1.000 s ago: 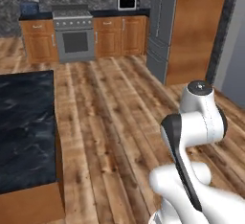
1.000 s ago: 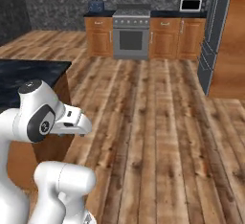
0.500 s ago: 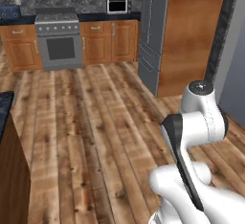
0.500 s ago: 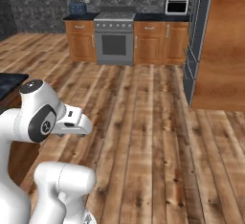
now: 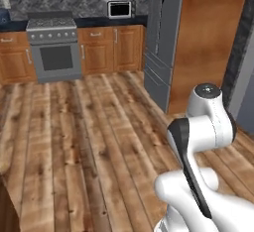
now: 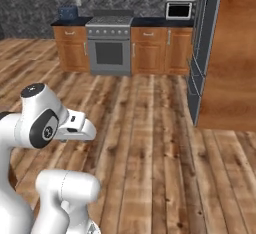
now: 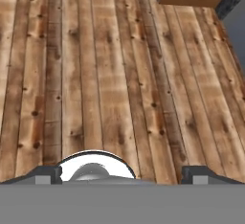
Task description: There is a tray on the dining counter. Grab the cup, mug, and pitcher and place them on the tray. The pitcher may be placed next to the tray if it cannot fit the tray.
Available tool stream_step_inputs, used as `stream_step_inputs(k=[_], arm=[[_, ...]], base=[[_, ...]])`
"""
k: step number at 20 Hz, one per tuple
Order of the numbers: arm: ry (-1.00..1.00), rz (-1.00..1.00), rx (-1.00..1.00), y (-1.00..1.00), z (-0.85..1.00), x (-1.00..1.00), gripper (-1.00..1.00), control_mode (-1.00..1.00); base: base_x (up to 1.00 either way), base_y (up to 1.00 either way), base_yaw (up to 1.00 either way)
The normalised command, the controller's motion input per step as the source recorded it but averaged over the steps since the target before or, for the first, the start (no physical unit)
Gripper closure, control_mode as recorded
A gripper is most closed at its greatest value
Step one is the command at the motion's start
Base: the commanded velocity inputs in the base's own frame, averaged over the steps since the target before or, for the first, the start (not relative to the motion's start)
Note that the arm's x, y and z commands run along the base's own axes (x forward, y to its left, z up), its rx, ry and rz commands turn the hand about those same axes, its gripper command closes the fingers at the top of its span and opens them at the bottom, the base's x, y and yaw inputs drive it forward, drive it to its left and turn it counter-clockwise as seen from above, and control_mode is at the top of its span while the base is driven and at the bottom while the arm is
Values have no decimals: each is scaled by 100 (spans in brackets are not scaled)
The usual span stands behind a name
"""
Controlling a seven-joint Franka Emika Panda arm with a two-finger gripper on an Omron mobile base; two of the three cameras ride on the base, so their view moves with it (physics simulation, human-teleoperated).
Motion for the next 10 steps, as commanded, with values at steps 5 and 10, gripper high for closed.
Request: stream_step_inputs(k=[5, 10], arm=[[0, 0, 0, 0, 0, 0, -100, 100], [0, 0, 0, 0, 0, 0, -100, 100]], base=[[100, 15, -14], [100, 17, -14]])
